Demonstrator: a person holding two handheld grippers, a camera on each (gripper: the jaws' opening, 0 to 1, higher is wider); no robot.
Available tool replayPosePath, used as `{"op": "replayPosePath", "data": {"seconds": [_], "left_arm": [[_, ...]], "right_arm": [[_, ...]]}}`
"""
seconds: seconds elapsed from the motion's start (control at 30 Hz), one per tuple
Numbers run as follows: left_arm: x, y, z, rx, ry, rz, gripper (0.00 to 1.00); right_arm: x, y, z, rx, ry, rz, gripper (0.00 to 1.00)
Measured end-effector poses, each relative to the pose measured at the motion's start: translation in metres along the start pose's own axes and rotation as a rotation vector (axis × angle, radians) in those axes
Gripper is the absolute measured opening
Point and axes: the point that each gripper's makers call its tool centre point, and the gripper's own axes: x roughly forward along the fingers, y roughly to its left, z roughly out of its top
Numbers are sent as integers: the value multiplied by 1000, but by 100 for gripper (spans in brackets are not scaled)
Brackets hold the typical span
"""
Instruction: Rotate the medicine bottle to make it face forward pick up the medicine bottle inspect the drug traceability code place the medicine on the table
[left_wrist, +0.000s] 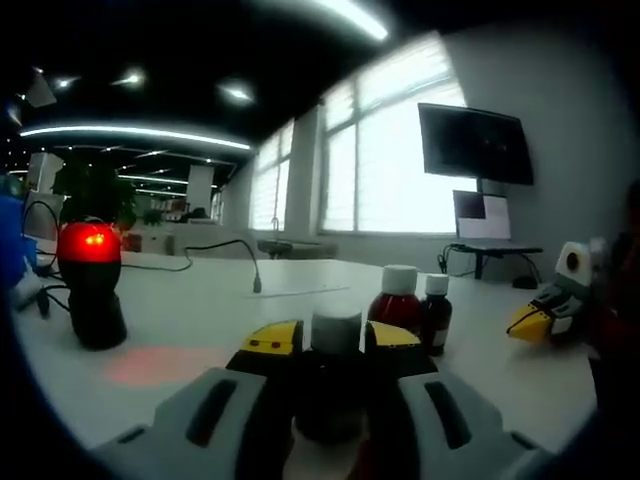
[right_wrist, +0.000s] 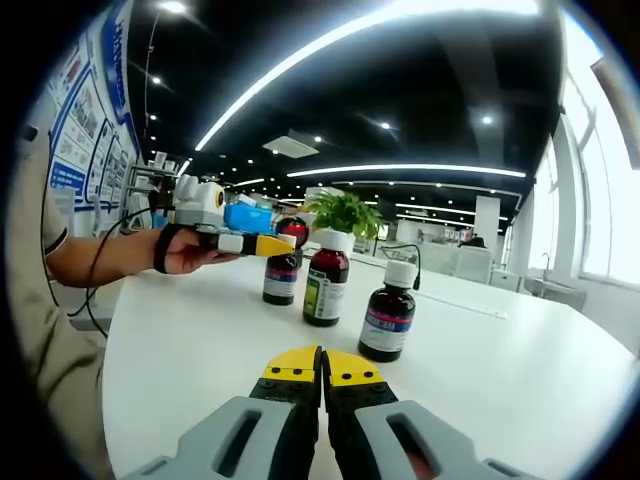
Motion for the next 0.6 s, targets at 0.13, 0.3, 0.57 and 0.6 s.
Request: {"op": "replayPosePath", "data": {"seconds": [0.13, 0.3, 0.57, 0.6], "left_arm": [[-4, 0, 5, -12, -12, 48, 17], [-8, 0, 17, 42, -16, 124, 17], [-10, -3, 17, 93, -10, 246, 17], [-10, -6, 15, 92, -6, 249, 17]], "right_arm": [[0, 0, 0, 0, 1, -1, 0], [0, 0, 0, -3, 1, -2, 0], [0, 1, 1, -2, -2, 0, 0], [0, 1, 1, -2, -3, 1, 0]]}}
